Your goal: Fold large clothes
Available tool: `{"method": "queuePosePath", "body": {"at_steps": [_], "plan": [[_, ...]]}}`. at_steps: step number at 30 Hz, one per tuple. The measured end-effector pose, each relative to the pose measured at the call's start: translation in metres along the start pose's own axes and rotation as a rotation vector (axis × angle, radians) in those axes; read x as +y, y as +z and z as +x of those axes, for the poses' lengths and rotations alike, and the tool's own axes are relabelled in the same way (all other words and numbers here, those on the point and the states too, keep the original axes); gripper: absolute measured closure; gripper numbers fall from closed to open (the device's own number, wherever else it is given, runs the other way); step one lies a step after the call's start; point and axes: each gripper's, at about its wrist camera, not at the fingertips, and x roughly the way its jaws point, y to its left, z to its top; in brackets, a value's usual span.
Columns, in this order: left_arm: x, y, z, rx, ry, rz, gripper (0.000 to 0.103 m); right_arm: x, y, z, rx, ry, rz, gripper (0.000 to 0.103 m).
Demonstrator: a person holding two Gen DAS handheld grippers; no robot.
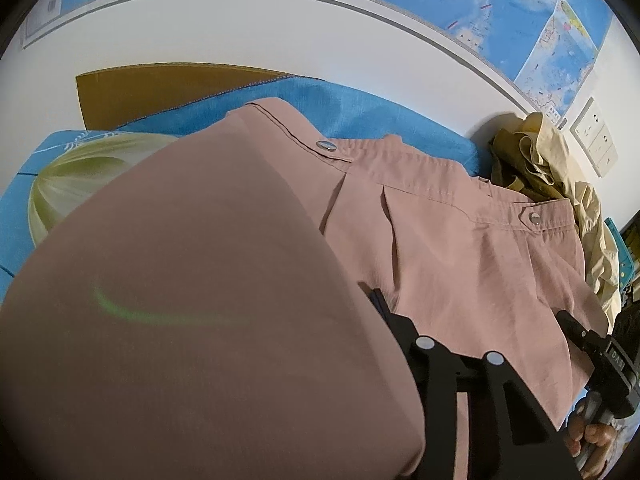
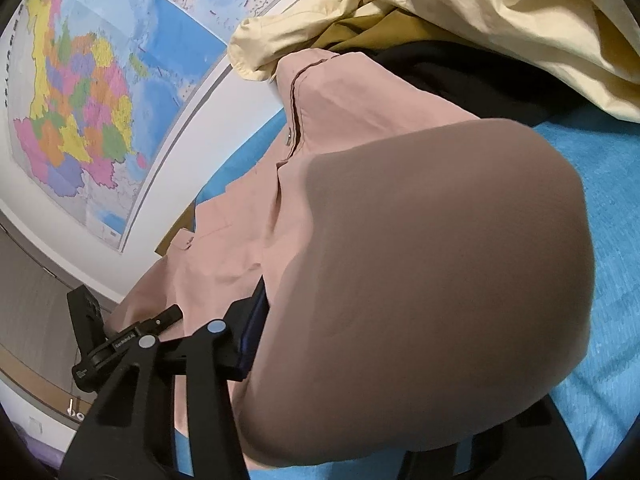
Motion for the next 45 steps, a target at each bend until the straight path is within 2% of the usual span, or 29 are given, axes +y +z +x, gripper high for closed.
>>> {"method": "queuePosePath", "body": {"at_steps": [3, 5, 7, 9, 10, 11, 12, 13, 15, 17, 18, 20, 22, 27, 37, 45], "plan": [[0.0, 0.0, 0.001, 0.002, 0.003, 0.002, 0.058, 0.003, 0.0, 0.001, -0.003, -0.003, -0.009, 0.051], [0.0, 0.0, 0.0, 0.0, 0.008, 0.009, 0.06, 0.004, 0.0, 0.002, 0.002, -0.01, -0.012, 0.062], [-0.001, 0.001, 0.0, -0.006, 0.01, 0.012, 0.069, -0.001, 0.001, 0.001, 0.009, 0.037, 0.009, 0.077], [0.0, 0.002, -0.002, -0.009, 0.003, 0.013, 0.07, -0.001, 0.001, 0.001, 0.015, 0.045, 0.001, 0.078], [0.001, 0.003, -0.002, 0.031, -0.006, 0.037, 0.069, -0.001, 0.002, 0.002, 0.017, 0.048, 0.004, 0.077], [0.002, 0.004, 0.0, 0.037, -0.008, 0.033, 0.068, -0.003, 0.002, 0.003, 0.023, 0.059, 0.011, 0.076], [0.004, 0.004, 0.002, 0.044, -0.015, 0.027, 0.066, -0.003, 0.002, 0.004, 0.032, 0.064, 0.014, 0.072], [0.004, 0.005, 0.003, 0.049, -0.02, 0.027, 0.059, -0.005, 0.003, 0.006, 0.043, 0.068, 0.025, 0.069], [0.003, 0.005, 0.006, 0.056, -0.025, 0.033, 0.054, -0.005, 0.004, 0.006, 0.04, 0.077, 0.033, 0.068], [0.001, 0.005, 0.008, 0.054, -0.023, 0.044, 0.053, -0.004, 0.004, 0.007, 0.042, 0.077, 0.034, 0.068], [0.001, 0.005, 0.008, 0.053, -0.021, 0.046, 0.055, -0.004, 0.004, 0.007, 0.044, 0.081, 0.034, 0.067], [0.0, 0.004, 0.006, 0.042, -0.01, 0.055, 0.065, -0.003, 0.005, 0.009, 0.052, 0.085, 0.038, 0.069], [0.0, 0.004, 0.004, 0.037, -0.007, 0.056, 0.073, -0.001, 0.007, 0.009, 0.057, 0.101, 0.031, 0.08], [0.0, 0.007, -0.009, 0.016, -0.023, 0.057, 0.084, 0.018, 0.012, -0.003, 0.04, 0.151, -0.012, 0.088], [0.004, 0.034, -0.063, -0.084, -0.081, 0.085, 0.086, 0.092, 0.027, -0.026, 0.022, 0.244, -0.173, 0.089], [0.027, 0.055, -0.103, -0.173, -0.075, 0.071, 0.087, 0.137, 0.045, -0.023, 0.004, 0.315, -0.261, 0.089]]}}
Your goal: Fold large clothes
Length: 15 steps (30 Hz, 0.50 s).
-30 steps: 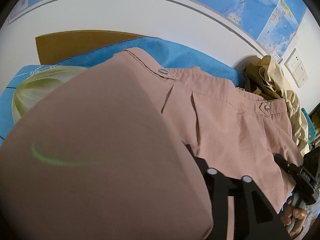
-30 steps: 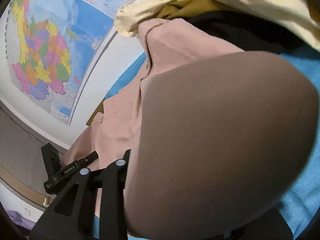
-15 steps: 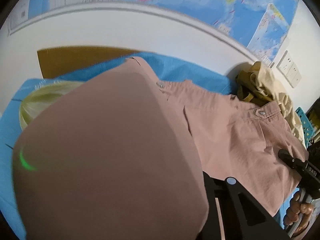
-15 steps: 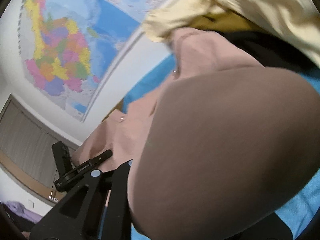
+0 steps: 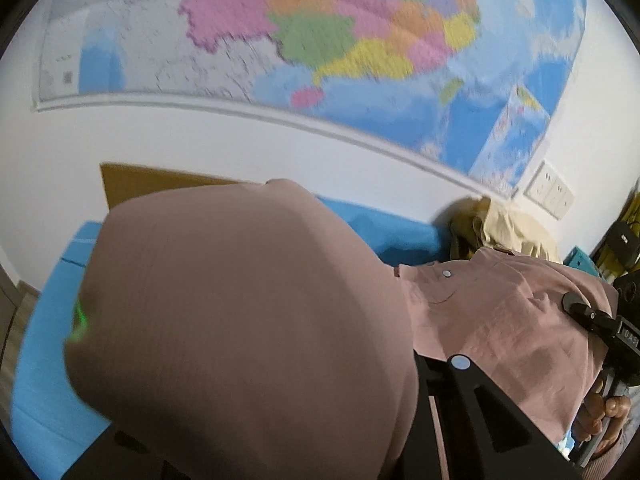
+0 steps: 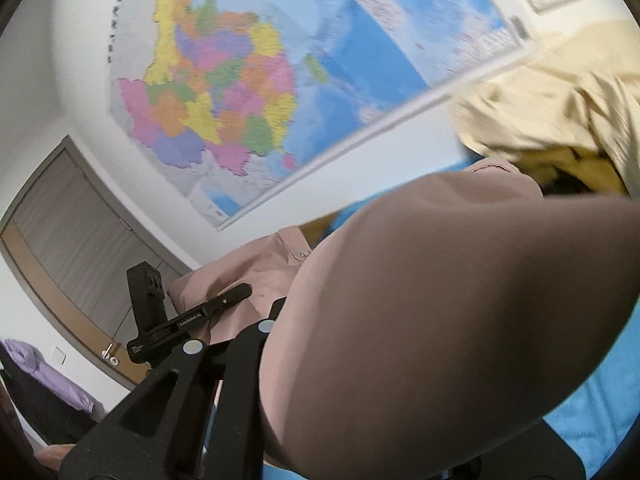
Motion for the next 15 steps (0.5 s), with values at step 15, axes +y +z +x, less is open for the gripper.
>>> {"method": "queuePosePath", "body": {"at_steps": [15], "plan": [[0.053, 0.039, -0.028, -0.135, 0.183, -0.016, 0.086, 0.059, 0.046, 0.077, 0.028, 0.082, -0.137, 0.089]]}}
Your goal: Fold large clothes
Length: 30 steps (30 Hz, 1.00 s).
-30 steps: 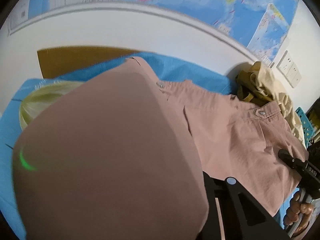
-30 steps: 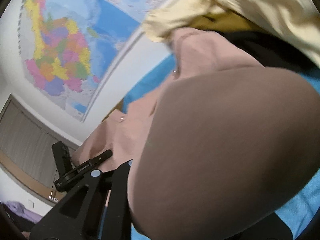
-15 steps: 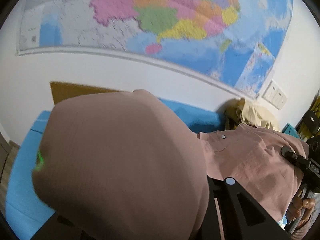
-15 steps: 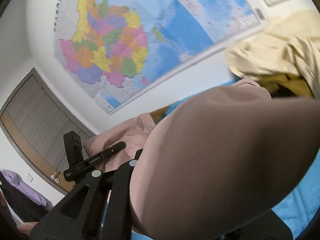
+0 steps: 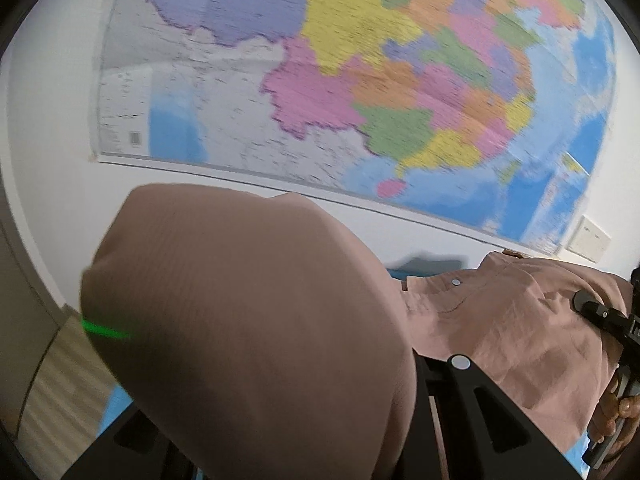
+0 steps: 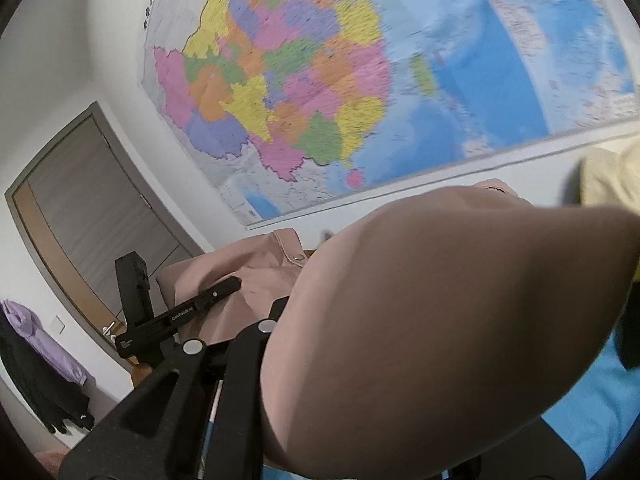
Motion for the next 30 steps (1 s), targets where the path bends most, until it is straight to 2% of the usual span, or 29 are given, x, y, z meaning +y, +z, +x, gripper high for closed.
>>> {"method": "queuePosePath", "body": {"at_steps": [14, 30], "plan": [[0.058, 0.027, 0.011, -0.017, 0.141, -0.059, 0.087, 0.012, 0.015, 0.08, 0.077, 0.063, -0.022, 0.089], [0.096, 0.047, 0.043, -0.008, 0.235, -0.075, 0.087, 0.017, 0.012, 0.13, 0.115, 0.079, -0.057, 0.089]]}}
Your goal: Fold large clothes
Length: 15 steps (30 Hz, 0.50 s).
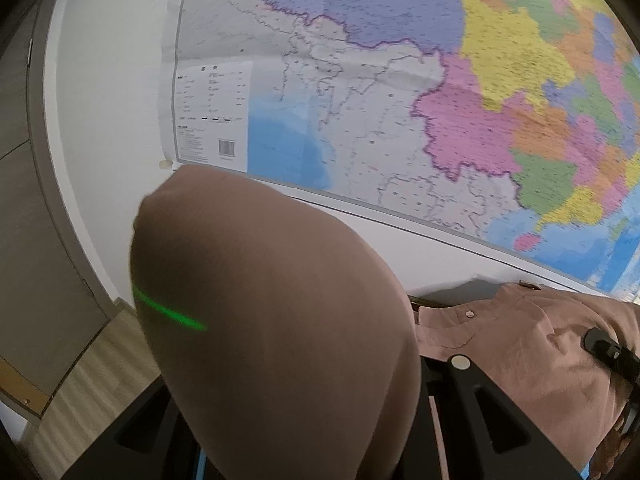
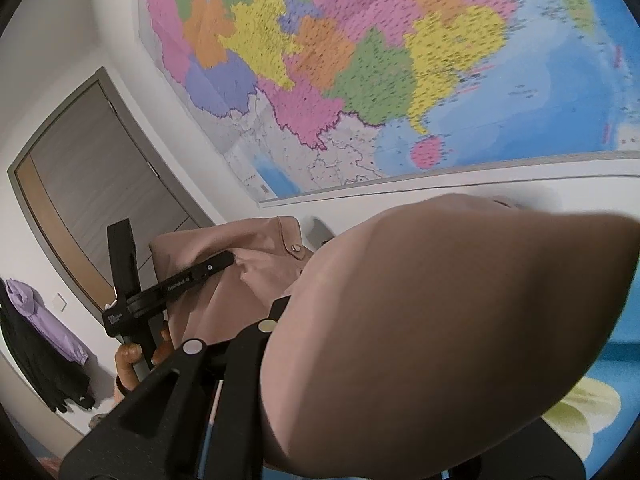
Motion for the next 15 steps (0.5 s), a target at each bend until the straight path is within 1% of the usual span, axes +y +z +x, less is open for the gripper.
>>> {"method": "queuePosePath", "body": {"at_steps": [3, 8, 11, 13, 15], "plan": [[0.01, 0.004, 0.01, 0.006, 0.013, -0.015, 0.087, 0.0, 0.0, 0.011, 0.007, 0.001, -0.007, 0.089], [0.029, 0.011, 0.03, 0.005, 0.054, -0.032, 0.087, 0.004, 0.004, 0.038, 0.017, -0.011, -0.03, 0.089], [0.04, 0.016, 0.046, 0.003, 0.089, -0.033, 0.087, 0.009, 0.002, 0.056, 0.017, -0.02, -0.065, 0.089], [0.049, 0.012, 0.057, 0.01, 0.107, -0.04, 0.087, 0.007, -0.004, 0.064, 0.028, -0.023, -0.078, 0.089], [0.061, -0.002, 0.075, 0.038, 0.115, -0.059, 0.086, 0.0, -0.019, 0.075, 0.072, -0.032, -0.072, 0.089]]}}
